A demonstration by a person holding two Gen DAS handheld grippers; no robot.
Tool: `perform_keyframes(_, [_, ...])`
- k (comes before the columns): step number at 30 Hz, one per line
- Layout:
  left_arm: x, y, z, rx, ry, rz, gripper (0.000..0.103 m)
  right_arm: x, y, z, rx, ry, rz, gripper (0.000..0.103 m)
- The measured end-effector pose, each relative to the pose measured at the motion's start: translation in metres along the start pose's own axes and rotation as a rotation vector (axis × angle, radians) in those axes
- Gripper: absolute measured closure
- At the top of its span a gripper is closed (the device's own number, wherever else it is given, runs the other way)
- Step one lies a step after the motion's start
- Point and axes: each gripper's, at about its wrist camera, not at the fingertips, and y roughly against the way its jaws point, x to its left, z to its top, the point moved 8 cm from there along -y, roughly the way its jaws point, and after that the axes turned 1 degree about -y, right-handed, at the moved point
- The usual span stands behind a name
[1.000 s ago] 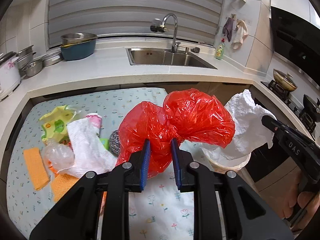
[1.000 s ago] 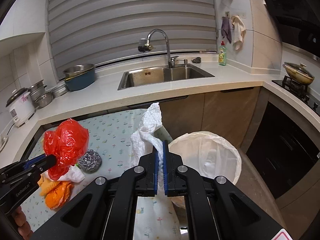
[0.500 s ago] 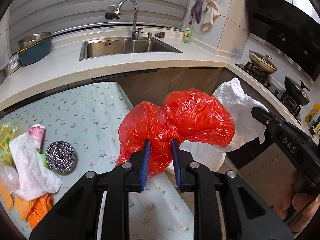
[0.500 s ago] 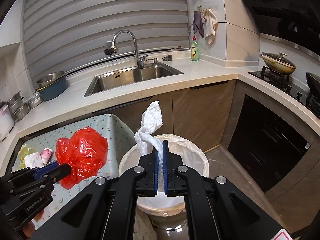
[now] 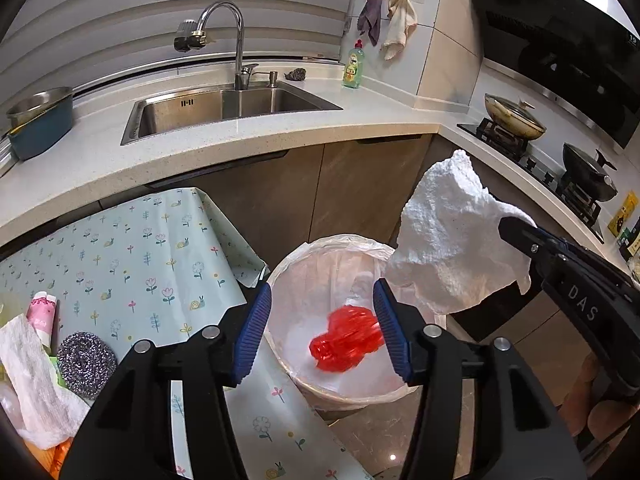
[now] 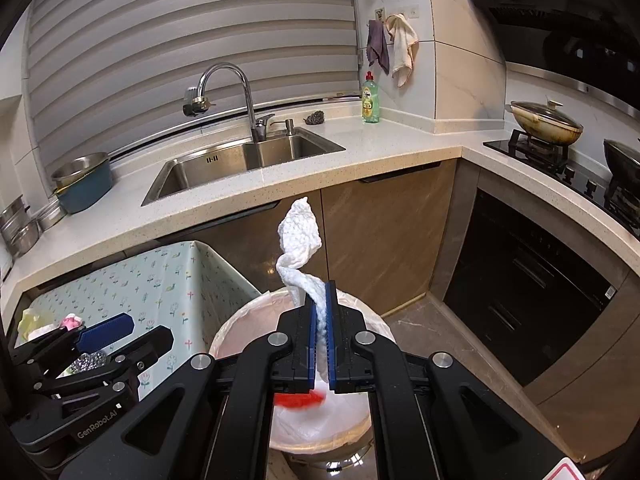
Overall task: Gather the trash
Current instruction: 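Carry both held items to the trash bin and open both tools to drop them, then return both tools to the pile and reach toward the clear plastic bag and paper towel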
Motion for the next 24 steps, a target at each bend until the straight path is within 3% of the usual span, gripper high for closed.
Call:
perform_keyframes(6, [0.017,0.004,0.002,-0.008,0.033,0.034,0.050,0.010,-0.008,0.004,0.004,0.026,0.018,0.098])
perform_keyframes(9, [0.027,0.008,0.002,-0.016,0.057,0.058,0.044,0.017,-0.011,0.004,0.005,0.031,0.025,0.087])
perform_keyframes(11, [0.034,0.012,0.001,-0.022,0.069,0.073,0.040,0.022,-0.009,0.005,-0.008,0.033,0.028,0.066])
perform_keyframes(12, [0.036,0.013,0.001,-0.024,0.074,0.077,0.038,0.025,-0.007,0.006,-0.015,0.035,0.029,0.063])
perform_keyframes(24, [0.071,0.049,-0.003,-0.066,0.139,0.137,0.031,0.067,0.026,0.010,-0.057,0.073,0.090,0.047])
